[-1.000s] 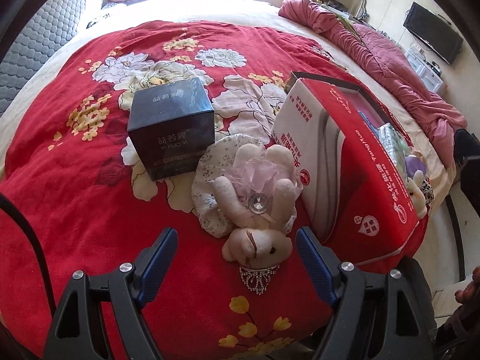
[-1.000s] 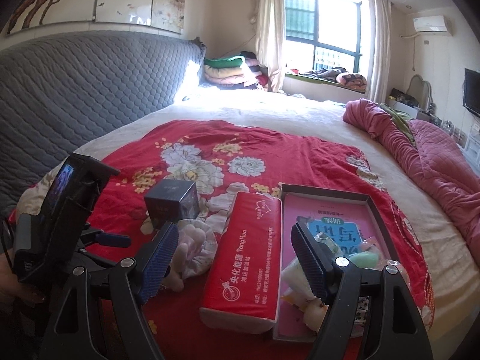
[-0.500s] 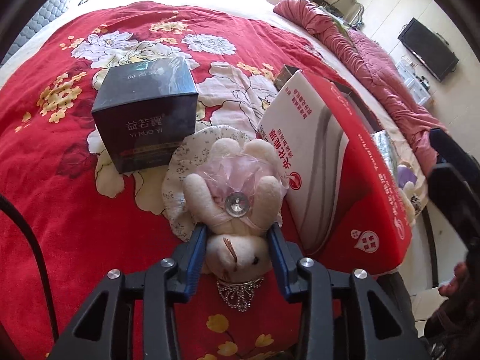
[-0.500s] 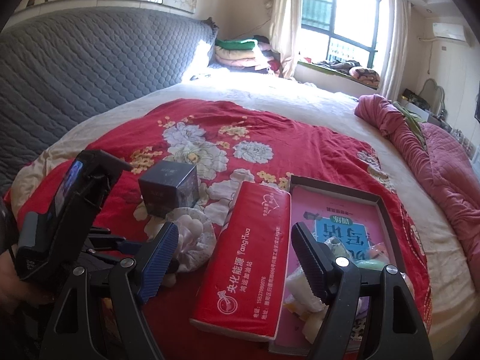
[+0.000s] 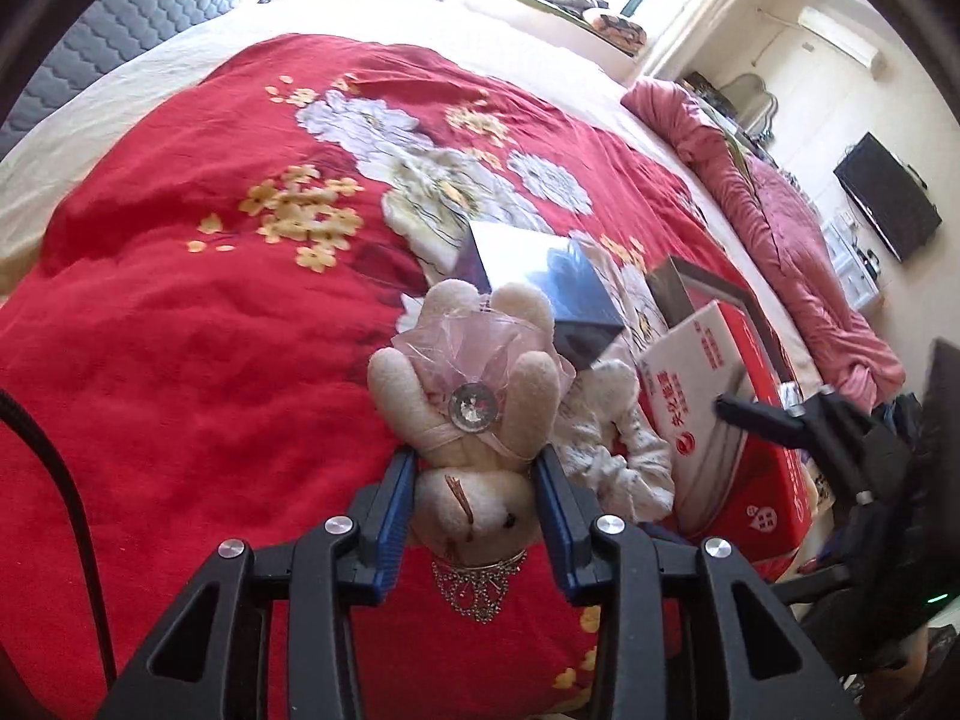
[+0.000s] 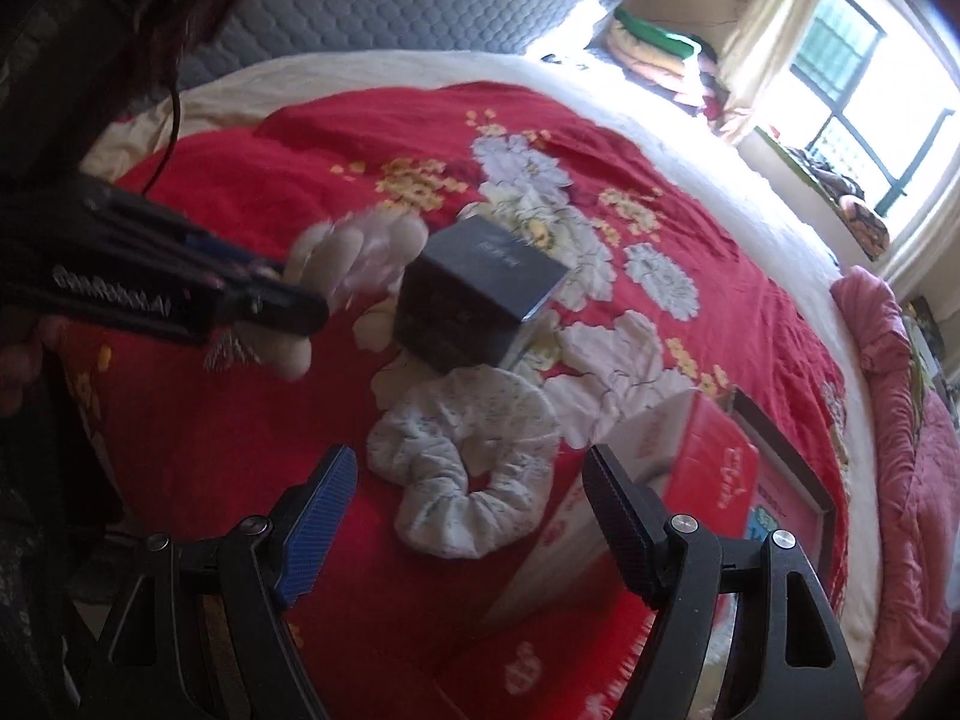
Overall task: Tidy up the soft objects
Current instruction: 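Grasp the pink-tutu plush bunny with the left tool while the right tool grasps the white floral scrunchie, then carry the bunny with the left tool while the right tool carries the scrunchie to the tray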
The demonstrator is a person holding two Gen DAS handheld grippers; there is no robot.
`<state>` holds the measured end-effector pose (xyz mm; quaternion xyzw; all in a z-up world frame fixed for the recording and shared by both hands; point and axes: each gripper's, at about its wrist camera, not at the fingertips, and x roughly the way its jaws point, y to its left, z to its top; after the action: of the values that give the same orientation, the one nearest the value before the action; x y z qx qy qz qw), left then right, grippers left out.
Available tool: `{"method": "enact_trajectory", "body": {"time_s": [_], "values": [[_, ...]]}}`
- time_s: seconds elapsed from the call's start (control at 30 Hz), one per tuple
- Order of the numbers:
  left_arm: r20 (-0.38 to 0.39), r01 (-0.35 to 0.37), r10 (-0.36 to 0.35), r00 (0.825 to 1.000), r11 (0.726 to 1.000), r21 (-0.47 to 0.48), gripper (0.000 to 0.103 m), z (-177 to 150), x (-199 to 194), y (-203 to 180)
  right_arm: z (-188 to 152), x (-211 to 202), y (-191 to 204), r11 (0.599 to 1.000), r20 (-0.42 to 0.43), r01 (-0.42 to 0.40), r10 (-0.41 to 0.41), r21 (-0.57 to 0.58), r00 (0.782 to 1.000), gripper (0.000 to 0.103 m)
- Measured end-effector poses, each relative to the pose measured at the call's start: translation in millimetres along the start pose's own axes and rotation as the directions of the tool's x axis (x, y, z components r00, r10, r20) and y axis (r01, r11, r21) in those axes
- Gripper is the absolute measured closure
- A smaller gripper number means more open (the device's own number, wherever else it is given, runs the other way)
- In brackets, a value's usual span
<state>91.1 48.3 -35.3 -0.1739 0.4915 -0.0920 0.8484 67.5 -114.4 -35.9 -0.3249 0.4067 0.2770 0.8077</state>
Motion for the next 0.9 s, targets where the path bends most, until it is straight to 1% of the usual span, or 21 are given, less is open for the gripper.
{"method": "enact_trajectory", "body": {"time_s": [0.03, 0.1, 0.23, 0.27, 0.33, 0.37, 0.4, 0.43, 0.47, 0.53, 0.63, 0.77, 0.9], "values": [[0.004, 0.001, -0.001, 1.0, 1.0, -0.001, 0.064, 1.2, -0.8, 3.2, 2.9, 12.0, 5.2, 1.0, -0.038, 0.012, -0.013, -0.022, 0.999, 0.024], [0.007, 0.01, -0.01, 1.0, 1.0, -0.011, 0.064, 3.5, -1.8, 9.2, 7.0, 32.6, 10.6, 0.999, -0.098, 0.005, -0.008, -0.032, 0.995, 0.024], [0.011, 0.019, -0.019, 1.0, 1.0, -0.015, 0.064, 5.9, -2.0, 14.2, 13.2, 60.4, 10.3, 1.0, -0.166, -0.015, 0.017, 0.014, 0.986, 0.024], [0.011, 0.025, -0.025, 1.0, 0.999, -0.019, 0.064, 5.2, -3.6, 16.7, 13.3, 65.2, 10.1, 1.0, -0.17, -0.017, 0.021, 0.025, 0.985, 0.025], [0.009, 0.031, -0.031, 0.999, 0.999, -0.019, 0.064, 4.9, -2.8, 17.5, 12.2, 72.6, 7.8, 0.997, -0.18, -0.039, 0.051, 0.07, 0.982, 0.04], [0.009, 0.029, -0.028, 1.0, 0.999, -0.017, 0.064, 4.5, -3.3, 16.9, 11.9, 73.0, 5.4, 0.993, -0.172, -0.059, 0.076, 0.098, 0.982, 0.044], [0.01, 0.027, -0.027, 1.0, 0.999, -0.016, 0.064, 4.8, -3.2, 16.9, 11.0, 73.1, 3.3, 0.989, -0.159, -0.078, 0.097, 0.122, 0.982, 0.058], [0.01, 0.029, -0.029, 1.0, 0.999, -0.015, 0.064, 4.7, -3.1, 16.6, 9.8, 70.7, 1.5, 0.988, -0.146, -0.076, 0.096, 0.132, 0.985, 0.069], [0.012, 0.029, -0.029, 1.0, 1.0, -0.013, 0.064, 4.2, -3.8, 15.3, 8.9, 69.4, 1.1, 0.989, -0.135, -0.066, 0.084, 0.135, 0.987, 0.073], [0.019, 0.024, -0.024, 1.0, 1.0, 0.0, 0.064, 4.1, -5.1, 11.3, 6.7, 63.4, -1.2, 0.985, -0.106, -0.082, 0.099, 0.155, 0.989, 0.086], [0.033, 0.026, -0.027, 0.999, 0.999, 0.026, 0.064, 2.6, -9.6, 1.1, 3.1, 40.4, -10.8, 0.97, -0.011, -0.121, 0.126, 0.211, 0.992, 0.087], [0.054, 0.024, -0.028, 0.998, 0.998, 0.065, 0.064, 1.3, -18.5, -16.1, -2.3, -0.6, -30.1, 0.944, 0.124, -0.166, 0.135, 0.287, 0.983, 0.087], [0.074, 0.033, -0.041, 0.996, 0.993, 0.113, 0.064, -0.6, -28.7, -41.4, -8.7, -44.0, -46.9, 0.929, 0.216, -0.152, 0.081, 0.337, 0.973, 0.087]]}}
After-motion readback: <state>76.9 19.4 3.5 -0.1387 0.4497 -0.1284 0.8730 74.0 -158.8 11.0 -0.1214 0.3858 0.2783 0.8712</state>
